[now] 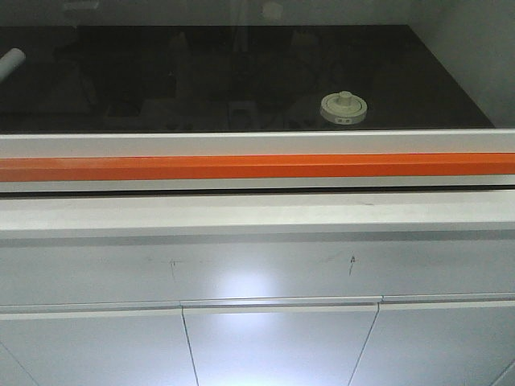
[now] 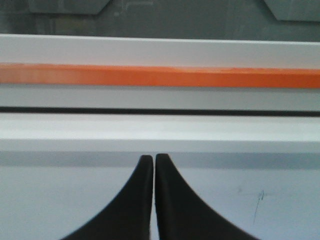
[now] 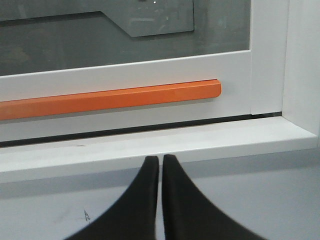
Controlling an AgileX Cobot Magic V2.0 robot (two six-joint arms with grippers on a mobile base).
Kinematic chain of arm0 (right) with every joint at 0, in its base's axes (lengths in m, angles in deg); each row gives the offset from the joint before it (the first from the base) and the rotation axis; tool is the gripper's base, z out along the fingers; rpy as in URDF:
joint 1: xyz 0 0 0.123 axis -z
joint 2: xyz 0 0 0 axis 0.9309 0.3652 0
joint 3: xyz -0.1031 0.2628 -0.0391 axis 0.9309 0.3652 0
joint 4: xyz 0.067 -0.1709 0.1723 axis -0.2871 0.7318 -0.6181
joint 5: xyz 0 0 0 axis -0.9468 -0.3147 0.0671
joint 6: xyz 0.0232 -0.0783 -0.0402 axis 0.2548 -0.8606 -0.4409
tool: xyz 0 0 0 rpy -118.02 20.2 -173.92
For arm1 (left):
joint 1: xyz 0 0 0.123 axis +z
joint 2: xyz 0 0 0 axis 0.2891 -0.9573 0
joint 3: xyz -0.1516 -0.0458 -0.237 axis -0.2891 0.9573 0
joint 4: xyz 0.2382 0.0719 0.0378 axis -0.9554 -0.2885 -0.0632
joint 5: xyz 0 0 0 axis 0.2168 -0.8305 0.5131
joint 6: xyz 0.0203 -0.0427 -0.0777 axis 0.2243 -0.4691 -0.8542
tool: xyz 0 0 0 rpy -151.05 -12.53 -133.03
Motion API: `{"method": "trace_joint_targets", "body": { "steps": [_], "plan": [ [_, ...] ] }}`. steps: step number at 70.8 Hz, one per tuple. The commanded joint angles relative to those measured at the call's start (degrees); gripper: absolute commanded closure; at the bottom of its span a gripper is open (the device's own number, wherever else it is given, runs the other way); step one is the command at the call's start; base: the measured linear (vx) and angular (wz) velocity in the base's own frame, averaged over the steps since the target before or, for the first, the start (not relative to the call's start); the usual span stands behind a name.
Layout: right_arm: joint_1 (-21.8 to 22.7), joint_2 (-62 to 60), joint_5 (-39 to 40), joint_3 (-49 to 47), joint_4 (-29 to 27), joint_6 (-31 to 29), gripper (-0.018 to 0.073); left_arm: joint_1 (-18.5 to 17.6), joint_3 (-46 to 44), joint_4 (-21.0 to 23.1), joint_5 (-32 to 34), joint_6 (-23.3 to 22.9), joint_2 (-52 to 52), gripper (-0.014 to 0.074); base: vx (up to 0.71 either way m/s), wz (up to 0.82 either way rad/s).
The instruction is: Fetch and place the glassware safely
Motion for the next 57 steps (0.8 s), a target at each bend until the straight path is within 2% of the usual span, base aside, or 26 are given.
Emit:
{"method": "trace_joint_targets", "body": {
  "steps": [1,9,14,18,30,35,49,57],
  "plan": [
    [0.21,-0.70,6.44,1.07,0.23,-0.64,0.0563,-0.16,1.58,0.45,8.80,-0.51,0.68,0.0603,0.00,0.00],
    [0.21,-0.70,12.26,0.99,0.23,-0.64,0.0563,-0.16,0.87,0.45,15.78,-0.78,0.68,0.0603,0.00,0.00],
    [0.21,-0.70,16.46,0.10,0.23,-0.64,0.0563,-0.16,-0.57,0.45,19.83,-2.56,0.61,0.0603,0.00,0.00],
    [0.21,-0.70,17.67,-1.76,0.23,-0.64,0.0563,-0.16,-2.88,0.45,20.68,-4.37,0.56,0.0603,0.00,0.00],
    [0.21,2.74,11.69,-14.22,0.23,-0.64,0.0563,-0.16,-16.55,0.45,14.94,-4.79,-4.03,0.0603,0.00,0.00],
    [0.21,6.73,9.71,-19.35,0.23,-0.64,0.0563,-0.16,-23.40,-1.23,12.57,-4.79,-9.12,0.0603,0.00,0.00],
    [0.21,22.27,9.25,-31.87,0.89,-0.69,0.0563,-0.16,-40.45,-1.33,4.40,-4.90,-25.61,0.0603,0.00,0.00],
    [0.21,30.00,10.25,-35.73,0.89,-0.62,0.0563,-0.16,-45.91,-1.33,3.86,-4.90,-33.84,0.0603,0.00,0.00]
  ]
}}
